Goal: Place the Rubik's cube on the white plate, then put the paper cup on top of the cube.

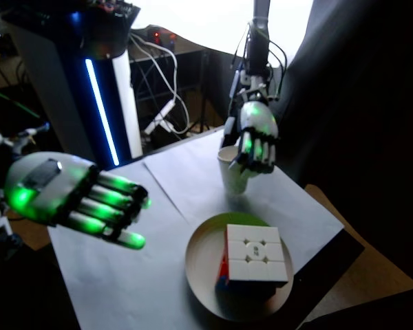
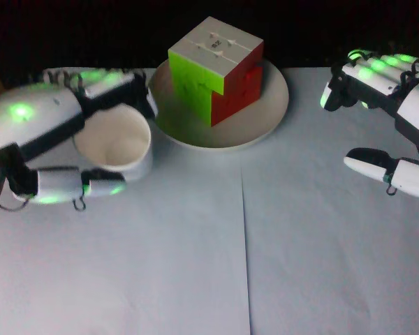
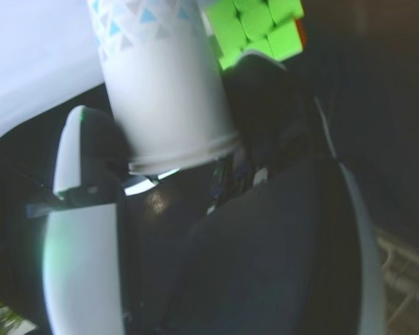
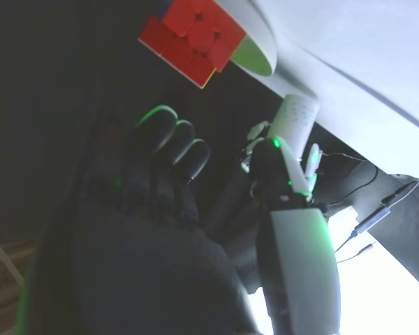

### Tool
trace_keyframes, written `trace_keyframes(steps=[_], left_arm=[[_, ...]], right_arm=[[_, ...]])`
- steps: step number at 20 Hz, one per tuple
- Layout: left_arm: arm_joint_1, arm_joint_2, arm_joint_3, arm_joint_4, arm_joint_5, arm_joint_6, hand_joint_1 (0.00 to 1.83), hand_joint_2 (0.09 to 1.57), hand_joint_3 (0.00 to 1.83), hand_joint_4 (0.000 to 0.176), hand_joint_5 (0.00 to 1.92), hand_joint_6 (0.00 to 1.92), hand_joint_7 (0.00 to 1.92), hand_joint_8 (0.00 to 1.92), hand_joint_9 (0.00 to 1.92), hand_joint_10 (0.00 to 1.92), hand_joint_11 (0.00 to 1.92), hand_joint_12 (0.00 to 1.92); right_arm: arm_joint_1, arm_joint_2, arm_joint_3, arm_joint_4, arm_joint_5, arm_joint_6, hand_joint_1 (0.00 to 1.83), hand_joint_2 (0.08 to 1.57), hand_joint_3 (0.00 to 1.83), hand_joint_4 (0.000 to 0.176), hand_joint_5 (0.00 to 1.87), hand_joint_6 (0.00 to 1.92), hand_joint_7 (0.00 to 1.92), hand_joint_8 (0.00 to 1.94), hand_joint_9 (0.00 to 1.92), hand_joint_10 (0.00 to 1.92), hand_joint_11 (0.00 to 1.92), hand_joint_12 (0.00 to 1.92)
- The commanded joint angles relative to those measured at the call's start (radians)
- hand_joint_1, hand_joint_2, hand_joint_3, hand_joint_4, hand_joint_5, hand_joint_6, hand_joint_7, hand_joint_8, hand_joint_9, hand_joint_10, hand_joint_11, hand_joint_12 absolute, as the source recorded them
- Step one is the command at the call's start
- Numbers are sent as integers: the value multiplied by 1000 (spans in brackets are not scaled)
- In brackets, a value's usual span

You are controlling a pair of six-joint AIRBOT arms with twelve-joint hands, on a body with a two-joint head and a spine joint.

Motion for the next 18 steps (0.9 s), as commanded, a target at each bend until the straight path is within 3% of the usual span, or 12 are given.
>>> trace_keyframes(steps=[1,2,4,5,8,10,11,13,14,15,16,18], left_arm=[[-11,3,0,-9,-126,-3,1061,1133,2,138,4,1394,22,1310,39,1667,132,1920],[-31,6,8,4,-128,-31,1114,1118,0,99,98,1289,65,1295,66,1686,154,1921],[-46,2,34,17,-135,-96,1043,1138,4,135,35,1354,10,1305,10,1635,60,1921],[-59,-1,53,23,-139,-134,1055,1172,10,137,63,1375,4,1436,59,1770,163,1921],[-119,-7,78,43,-113,-150,1030,1164,4,112,99,1326,0,1585,63,1901,197,1921],[-157,-15,96,51,-95,-163,1027,1146,0,114,132,1291,53,1438,48,1720,114,1921],[-183,-31,123,60,-79,-195,1068,1129,0,93,169,1306,105,1445,86,1717,131,1921],[-215,-61,169,73,-67,-256,1087,1119,0,76,179,1314,133,1555,261,1878,432,1921],[-229,-72,183,75,-61,-272,1028,1117,0,153,196,1295,181,1610,303,1898,458,1921],[-252,-88,202,84,-45,-287,1004,1122,0,158,188,1288,200,1598,305,1863,453,1921],[-274,-101,214,88,-29,-291,1035,1115,0,117,216,1275,213,1525,298,1815,436,1921],[-313,-133,253,99,4,-325,960,1105,0,98,225,1279,275,1466,349,1789,460,1921]], right_arm=[[6,-1,2,0,126,2,1000,1241,2,0,72,1356,149,1468,226,1819,328,1921],[6,-1,2,1,126,2,983,1240,1,0,59,1401,130,1487,195,1831,292,1921],[6,-1,2,1,126,2,913,1247,4,0,53,1380,166,1473,228,1824,298,1921],[6,-1,2,2,126,2,933,1248,3,0,59,1371,155,1472,198,1803,242,1921],[6,-2,3,5,126,2,932,1246,1,0,41,1449,147,1500,190,1763,263,1921],[6,-5,5,5,126,2,932,1247,1,0,69,1371,181,1448,223,1771,223,1921],[6,-6,6,6,126,2,946,1253,3,0,51,1400,162,1482,187,1783,177,1921],[6,-7,7,7,126,2,917,1249,1,0,41,1427,169,1516,164,1688,136,1921],[6,-7,7,7,126,2,923,1251,2,0,51,1408,184,1506,228,1699,196,1921],[6,-7,7,8,126,3,919,1248,0,0,58,1396,183,1482,260,1760,230,1921],[6,-8,7,8,126,3,935,1251,1,0,51,1427,161,1489,280,1815,351,1921],[6,-10,9,8,126,3,940,1246,0,0,51,1458,168,1551,249,1779,340,1921]])
